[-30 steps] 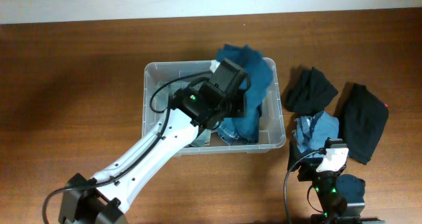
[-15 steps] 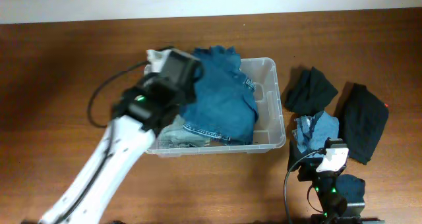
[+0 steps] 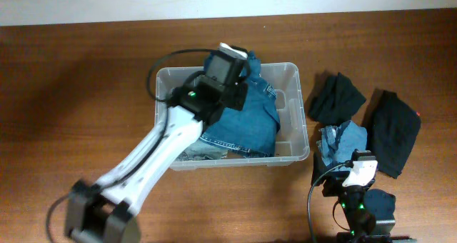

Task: Pack container
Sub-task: 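Push the dark-blue jeans down in the bin, then raise the left arm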

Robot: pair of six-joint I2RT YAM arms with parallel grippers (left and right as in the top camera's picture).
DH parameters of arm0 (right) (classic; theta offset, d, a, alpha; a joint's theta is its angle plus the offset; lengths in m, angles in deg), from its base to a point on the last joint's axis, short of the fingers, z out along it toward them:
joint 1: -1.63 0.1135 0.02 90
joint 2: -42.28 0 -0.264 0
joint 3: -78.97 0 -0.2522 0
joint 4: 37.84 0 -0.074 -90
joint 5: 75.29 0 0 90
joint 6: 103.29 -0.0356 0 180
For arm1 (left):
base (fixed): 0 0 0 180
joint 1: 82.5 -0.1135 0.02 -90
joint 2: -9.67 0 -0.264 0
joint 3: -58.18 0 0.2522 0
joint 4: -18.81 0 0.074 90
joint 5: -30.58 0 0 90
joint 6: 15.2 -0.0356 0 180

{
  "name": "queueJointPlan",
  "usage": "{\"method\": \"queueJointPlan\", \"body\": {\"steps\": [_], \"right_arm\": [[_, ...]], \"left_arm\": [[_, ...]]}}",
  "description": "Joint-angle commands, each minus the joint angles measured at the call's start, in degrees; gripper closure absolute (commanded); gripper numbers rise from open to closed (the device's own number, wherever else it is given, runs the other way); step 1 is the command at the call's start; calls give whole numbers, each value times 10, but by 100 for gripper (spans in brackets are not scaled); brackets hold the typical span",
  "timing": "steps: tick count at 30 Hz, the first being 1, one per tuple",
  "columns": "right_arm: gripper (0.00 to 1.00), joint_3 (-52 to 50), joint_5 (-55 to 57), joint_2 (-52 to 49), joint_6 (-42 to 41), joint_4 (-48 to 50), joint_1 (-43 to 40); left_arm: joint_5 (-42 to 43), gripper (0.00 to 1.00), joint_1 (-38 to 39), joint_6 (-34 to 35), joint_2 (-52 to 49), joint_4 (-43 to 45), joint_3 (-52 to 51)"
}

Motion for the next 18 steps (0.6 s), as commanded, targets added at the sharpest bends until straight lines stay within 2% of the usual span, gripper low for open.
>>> {"method": "queueJointPlan", "body": {"steps": [1,3,7,10,11,14,18], "right_arm": [[2,-4,-3,4,-4,0,-5],[2,-4,-3,4,-4,0,-5],[2,-4,-3,4,-4,0,-5],[2,-4,-3,4,-4,0,-5],[2,-4,-3,4,-4,0,-5],[2,-4,-3,4,-4,0,-5],[2,-4,-3,4,-4,0,-5]], "left_arm": [[-58,76,-8,-73,-58,-9,-1],[-109,76,-27,-27,-86,-64,-1],[-108,79,-85,-5,-143,-161,-1],[-76,82,-115,-5,-169,-185,-1],[-43,84,-124,-5,-173,-185,-1],[-2,86,-126,-5,-163,-186,13],[33,86,-123,-5,-110,-243,100]]}}
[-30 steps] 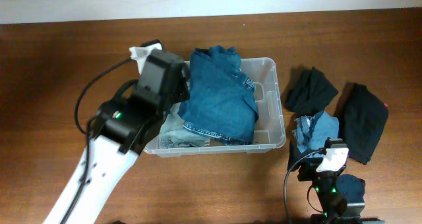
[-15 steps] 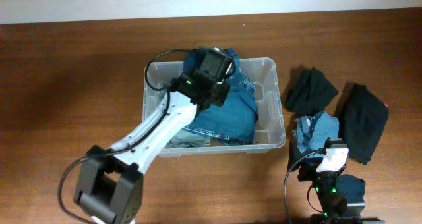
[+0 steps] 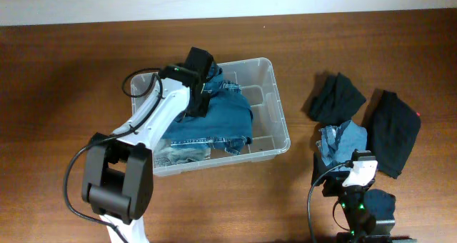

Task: Pack container
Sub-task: 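Push the dark-blue jeans down in the bin, then raise the left arm, then move the right gripper to the black garment on the far right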

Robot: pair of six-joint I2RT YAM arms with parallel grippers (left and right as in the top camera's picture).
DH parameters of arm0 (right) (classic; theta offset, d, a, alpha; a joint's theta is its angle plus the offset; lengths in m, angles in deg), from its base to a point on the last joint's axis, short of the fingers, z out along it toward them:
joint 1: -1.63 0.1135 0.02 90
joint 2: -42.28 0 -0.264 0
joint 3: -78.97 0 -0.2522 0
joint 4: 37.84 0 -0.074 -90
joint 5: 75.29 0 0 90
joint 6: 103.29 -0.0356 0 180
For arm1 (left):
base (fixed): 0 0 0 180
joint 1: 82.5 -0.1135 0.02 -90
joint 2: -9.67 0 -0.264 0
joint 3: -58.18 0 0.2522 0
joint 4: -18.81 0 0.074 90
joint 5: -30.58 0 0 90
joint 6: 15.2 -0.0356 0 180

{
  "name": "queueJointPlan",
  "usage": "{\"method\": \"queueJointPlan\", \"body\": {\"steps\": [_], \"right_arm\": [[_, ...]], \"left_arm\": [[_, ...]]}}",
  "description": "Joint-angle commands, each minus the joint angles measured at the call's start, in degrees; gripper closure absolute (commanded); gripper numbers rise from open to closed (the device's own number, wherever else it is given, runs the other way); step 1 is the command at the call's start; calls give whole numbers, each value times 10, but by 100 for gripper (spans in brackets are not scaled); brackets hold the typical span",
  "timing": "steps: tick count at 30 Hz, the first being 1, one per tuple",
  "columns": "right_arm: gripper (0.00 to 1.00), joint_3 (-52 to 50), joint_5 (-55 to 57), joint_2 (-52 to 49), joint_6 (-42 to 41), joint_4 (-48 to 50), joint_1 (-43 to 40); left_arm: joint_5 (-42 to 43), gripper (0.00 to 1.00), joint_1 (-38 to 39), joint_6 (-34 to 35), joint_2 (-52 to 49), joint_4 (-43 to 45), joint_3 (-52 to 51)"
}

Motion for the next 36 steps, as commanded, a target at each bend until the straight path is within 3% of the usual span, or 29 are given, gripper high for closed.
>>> {"method": "queueJointPlan", "body": {"steps": [1,3,7,10,15,17,20,25,31,36], "right_arm": [[1,-4,-3,4,-4,0,-5],[2,-4,-3,4,-4,0,-5],[2,-4,-3,4,-4,0,-5],[2,-4,-3,4,-4,0,-5],[2,-4,44,4,8,37,-5],[2,-4,-53,4,-75,72,-4],[2,-2,-90,4,-127,94,-4],[2,35,-106,-12,-132,99,-5],[2,196,-144,-202,-155,20,-5],[2,408,-152,-418,-151,-73,-6]], "left_arm": [[54,81,-2,5,49,-57,98],[48,61,-6,3,92,-99,179],[-20,35,-32,1,175,-136,268],[-67,1,-71,1,236,-142,271],[-70,1,-162,1,283,-176,271],[-69,1,-202,1,285,-212,271],[-69,1,-223,1,283,-226,271],[-69,1,-224,1,283,-236,271],[-69,1,-224,1,283,-242,271],[-69,1,-224,1,283,-242,271]]}}
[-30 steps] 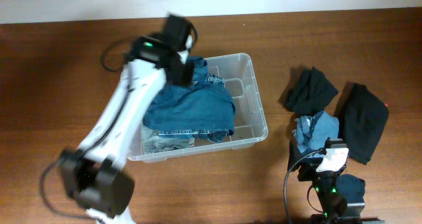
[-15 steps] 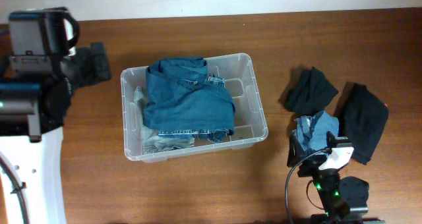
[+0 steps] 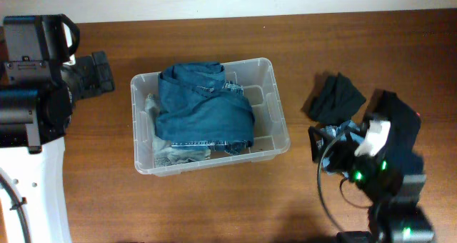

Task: Pack container
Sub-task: 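Move the right gripper to the black garment on the far right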

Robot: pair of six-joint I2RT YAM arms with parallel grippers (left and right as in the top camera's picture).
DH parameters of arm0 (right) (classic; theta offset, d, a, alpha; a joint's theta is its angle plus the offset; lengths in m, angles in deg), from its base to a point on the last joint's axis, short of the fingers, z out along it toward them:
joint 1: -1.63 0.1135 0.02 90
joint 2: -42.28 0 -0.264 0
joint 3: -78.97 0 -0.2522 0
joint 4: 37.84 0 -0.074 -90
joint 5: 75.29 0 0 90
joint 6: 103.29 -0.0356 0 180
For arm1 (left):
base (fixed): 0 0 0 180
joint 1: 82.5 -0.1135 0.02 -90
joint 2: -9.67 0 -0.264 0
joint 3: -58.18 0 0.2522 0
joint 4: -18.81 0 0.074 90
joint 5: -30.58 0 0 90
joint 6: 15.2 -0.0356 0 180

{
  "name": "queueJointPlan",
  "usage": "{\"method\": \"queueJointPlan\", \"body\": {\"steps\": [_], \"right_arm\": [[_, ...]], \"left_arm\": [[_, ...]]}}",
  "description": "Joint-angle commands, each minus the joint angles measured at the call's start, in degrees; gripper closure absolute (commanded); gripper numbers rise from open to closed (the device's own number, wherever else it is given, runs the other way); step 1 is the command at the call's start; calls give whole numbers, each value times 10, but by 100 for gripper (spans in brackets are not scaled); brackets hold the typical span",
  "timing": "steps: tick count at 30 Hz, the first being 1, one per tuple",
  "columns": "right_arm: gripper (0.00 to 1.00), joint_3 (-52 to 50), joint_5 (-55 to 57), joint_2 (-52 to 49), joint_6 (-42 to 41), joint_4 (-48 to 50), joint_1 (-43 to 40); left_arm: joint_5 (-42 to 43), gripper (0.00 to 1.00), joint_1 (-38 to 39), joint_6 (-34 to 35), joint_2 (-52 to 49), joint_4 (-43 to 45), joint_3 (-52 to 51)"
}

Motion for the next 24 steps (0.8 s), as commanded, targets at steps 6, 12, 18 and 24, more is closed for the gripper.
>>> {"method": "queueJointPlan", "body": {"steps": [6,12,18,24], "right_arm": [[2,266,-15,-254,42,-139,-133],[2,297,-128,-449,68,-186,-371],[2,297,-131,-628,110,-168,-489],[2,297,-130,-716,167,-134,-519]], "left_arm": [[-6,0,-2,-3,-2,0,-1],[-6,1,-2,-3,-2,1,-1],[-6,1,-2,-3,-2,1,-1],[-6,1,-2,-3,-2,0,-1]]}}
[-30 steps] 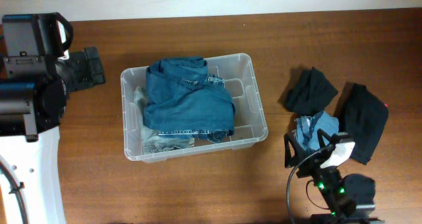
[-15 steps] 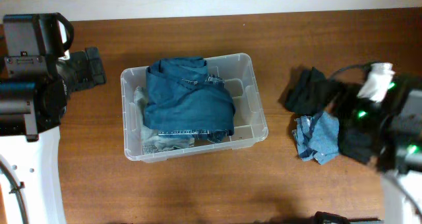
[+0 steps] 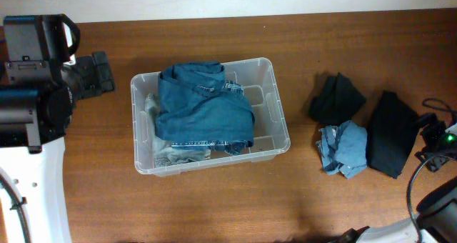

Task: Pack container
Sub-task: 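Move the right gripper to the black garment on the far right, then grasp the black garment with the right gripper and drop it in the bin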

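Note:
A clear plastic bin [image 3: 268,107] stands left of centre, holding a large folded pair of blue jeans [image 3: 203,107] over a paler denim piece [image 3: 175,156]. To its right on the table lie a crumpled black garment [image 3: 335,98], a small light-blue denim piece [image 3: 343,149] and a flat black garment [image 3: 391,132]. My left arm [image 3: 39,78] is raised close to the camera at the far left, well clear of the bin; its jaws are not readable. My right arm [image 3: 435,146] sits at the right edge beside the flat black garment, fingers unclear.
Brown wooden table [image 3: 300,207] with a pale wall strip along the far edge. The right arm's cable [image 3: 413,193] loops at the bottom right. Bare wood lies between the bin and the clothes pile.
My right arm was over the light-blue denim and the black garments; now it is at the right edge, and all three lie uncovered. The left arm and the bin are unchanged.
My left gripper was down in the bin on the jeans, with the bin nearer the middle. Then the bin stood further left and turned, the gripper at its back. Then the left arm was raised at the far left and the right arm over the pile, now withdrawn.

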Robot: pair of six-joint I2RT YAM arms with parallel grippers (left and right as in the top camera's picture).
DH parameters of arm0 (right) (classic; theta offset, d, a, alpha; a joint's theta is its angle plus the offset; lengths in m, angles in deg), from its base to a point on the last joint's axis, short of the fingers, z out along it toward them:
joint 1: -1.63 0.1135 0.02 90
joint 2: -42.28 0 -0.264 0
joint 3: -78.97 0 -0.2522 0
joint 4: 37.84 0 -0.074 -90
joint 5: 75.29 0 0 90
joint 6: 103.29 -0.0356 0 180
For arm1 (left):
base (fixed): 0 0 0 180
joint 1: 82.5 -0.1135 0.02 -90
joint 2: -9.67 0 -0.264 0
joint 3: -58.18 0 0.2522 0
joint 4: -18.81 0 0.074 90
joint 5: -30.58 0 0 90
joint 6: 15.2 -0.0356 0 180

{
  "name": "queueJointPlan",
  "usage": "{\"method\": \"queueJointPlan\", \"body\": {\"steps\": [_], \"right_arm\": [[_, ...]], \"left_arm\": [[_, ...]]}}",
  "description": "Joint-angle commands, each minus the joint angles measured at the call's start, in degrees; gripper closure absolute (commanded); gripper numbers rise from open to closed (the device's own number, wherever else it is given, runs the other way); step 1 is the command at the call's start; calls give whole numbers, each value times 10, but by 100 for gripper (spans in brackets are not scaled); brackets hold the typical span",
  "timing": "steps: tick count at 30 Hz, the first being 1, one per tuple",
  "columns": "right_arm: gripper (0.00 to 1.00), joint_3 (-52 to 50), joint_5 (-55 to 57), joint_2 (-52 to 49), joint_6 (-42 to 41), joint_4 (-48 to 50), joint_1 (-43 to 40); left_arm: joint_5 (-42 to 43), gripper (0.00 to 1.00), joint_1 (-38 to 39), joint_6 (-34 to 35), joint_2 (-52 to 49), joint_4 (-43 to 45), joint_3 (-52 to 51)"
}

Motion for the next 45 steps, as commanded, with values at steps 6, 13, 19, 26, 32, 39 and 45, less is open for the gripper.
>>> {"method": "queueJointPlan", "body": {"steps": [6,13,19,26,32,39,45], "right_arm": [[11,3,-13,-55,57,23,23],[46,3,-17,-56,72,22,40],[66,5,-156,-30,71,18,36],[96,36,-249,101,34,-13,38],[96,36,-338,263,-23,11,93],[96,36,-380,333,-183,129,307],[96,36,-353,278,-241,258,546]], "left_arm": [[-6,1,-2,-3,-2,2,-1],[-6,1,-2,-3,-2,2,-1],[-6,1,-2,-3,-2,2,-1],[-6,1,-2,-3,-2,2,-1],[-6,1,-2,-3,-2,2,-1],[-6,1,-2,-3,-2,2,-1],[-6,1,-2,-3,-2,2,-1]]}}
